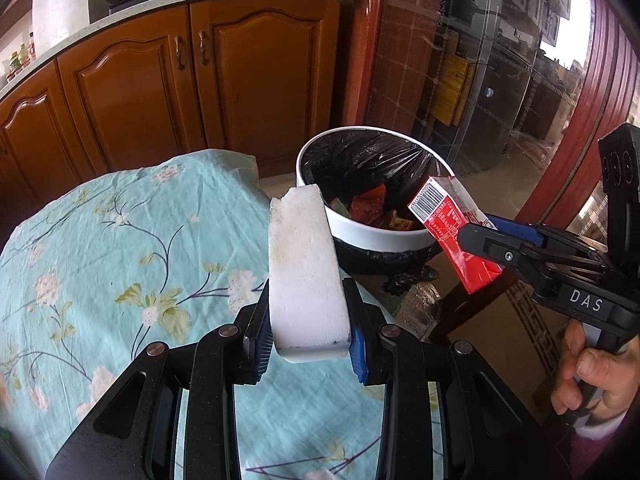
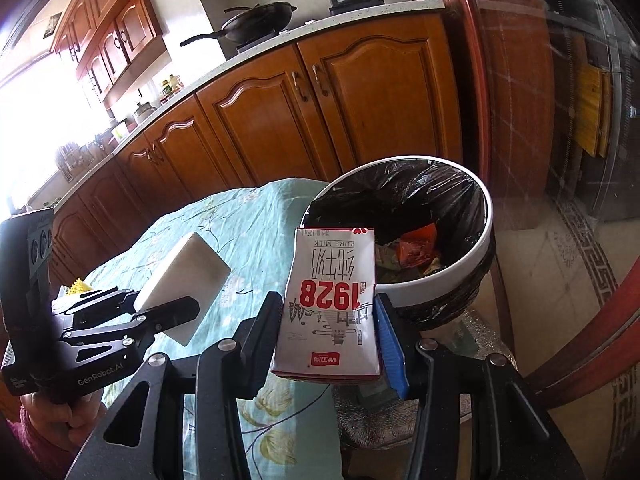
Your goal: Collect trash
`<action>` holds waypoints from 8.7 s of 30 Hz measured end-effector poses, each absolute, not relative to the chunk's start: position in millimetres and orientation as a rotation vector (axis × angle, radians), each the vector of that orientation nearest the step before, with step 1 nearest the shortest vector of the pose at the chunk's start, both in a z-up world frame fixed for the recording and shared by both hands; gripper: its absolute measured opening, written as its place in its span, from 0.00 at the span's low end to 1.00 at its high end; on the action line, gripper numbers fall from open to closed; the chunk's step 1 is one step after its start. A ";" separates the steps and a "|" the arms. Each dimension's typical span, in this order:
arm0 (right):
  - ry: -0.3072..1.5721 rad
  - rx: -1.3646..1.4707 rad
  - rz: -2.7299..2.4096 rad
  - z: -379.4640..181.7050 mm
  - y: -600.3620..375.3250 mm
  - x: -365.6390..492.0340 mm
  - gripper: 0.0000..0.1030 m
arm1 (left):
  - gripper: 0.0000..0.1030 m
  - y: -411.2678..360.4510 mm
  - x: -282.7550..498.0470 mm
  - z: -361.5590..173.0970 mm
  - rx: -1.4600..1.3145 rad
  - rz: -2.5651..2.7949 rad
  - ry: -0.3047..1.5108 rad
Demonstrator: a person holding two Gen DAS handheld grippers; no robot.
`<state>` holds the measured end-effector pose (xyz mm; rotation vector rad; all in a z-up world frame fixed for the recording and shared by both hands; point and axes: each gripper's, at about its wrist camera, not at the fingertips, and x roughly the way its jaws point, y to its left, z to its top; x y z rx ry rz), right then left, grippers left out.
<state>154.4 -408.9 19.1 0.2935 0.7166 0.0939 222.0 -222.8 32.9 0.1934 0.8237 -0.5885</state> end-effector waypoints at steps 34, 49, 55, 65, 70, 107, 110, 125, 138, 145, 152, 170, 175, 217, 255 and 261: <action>0.788 0.318 -0.007 20.2 -480.4 233.2 0.46 | 0.29 -342.5 315.5 37.2 0.324 -0.665 0.905; 0.821 0.309 -0.013 11.4 -484.6 247.0 0.46 | 0.29 -352.1 330.9 21.3 0.332 -0.651 0.946; 0.832 0.307 -0.013 9.2 -485.2 250.3 0.46 | 0.29 -356.5 332.3 20.3 0.340 -0.652 0.948; 0.834 0.308 -0.016 9.0 -485.6 253.3 0.46 | 0.29 -361.0 335.1 15.7 0.347 -0.648 0.955; 0.835 0.317 -0.015 9.2 -486.8 254.3 0.46 | 0.31 -360.2 336.4 13.3 0.342 -0.644 0.966; 0.653 0.458 0.061 17.2 -423.6 155.1 0.57 | 0.49 -203.4 237.2 16.5 0.017 -0.526 0.920; 0.622 0.461 0.062 16.6 -411.2 138.3 0.63 | 0.54 -187.0 221.5 19.0 -0.030 -0.516 0.893; 0.315 0.314 -0.087 11.7 -356.2 48.7 0.96 | 0.83 -126.5 136.5 18.1 -0.070 -0.330 0.618; 0.262 0.229 -0.102 5.4 -329.1 27.5 1.00 | 0.95 -103.4 96.6 10.9 -0.028 -0.219 0.458; 0.231 0.157 -0.070 6.9 -313.9 22.7 1.00 | 1.00 -95.3 81.1 3.7 -0.002 -0.171 0.428; 0.213 0.159 -0.059 -2.9 -307.6 21.6 1.00 | 1.00 -89.4 68.5 -0.3 0.029 -0.139 0.404; 0.238 0.119 -0.028 -7.7 -292.9 21.6 1.00 | 1.00 -81.6 61.5 -0.8 0.032 -0.119 0.405; 0.241 0.111 -0.023 -7.6 -291.0 21.9 1.00 | 1.00 -81.1 63.2 -1.4 0.029 -0.108 0.413; 0.240 0.116 -0.016 -3.3 -292.9 24.8 1.00 | 1.00 -83.0 66.1 -3.2 0.033 -0.119 0.426; 0.235 0.120 -0.015 -0.4 -290.9 22.0 1.00 | 1.00 -81.9 66.1 -2.5 0.043 -0.127 0.426; 0.238 0.121 -0.014 0.1 -290.1 22.8 1.00 | 1.00 -81.8 66.4 -2.6 0.044 -0.127 0.426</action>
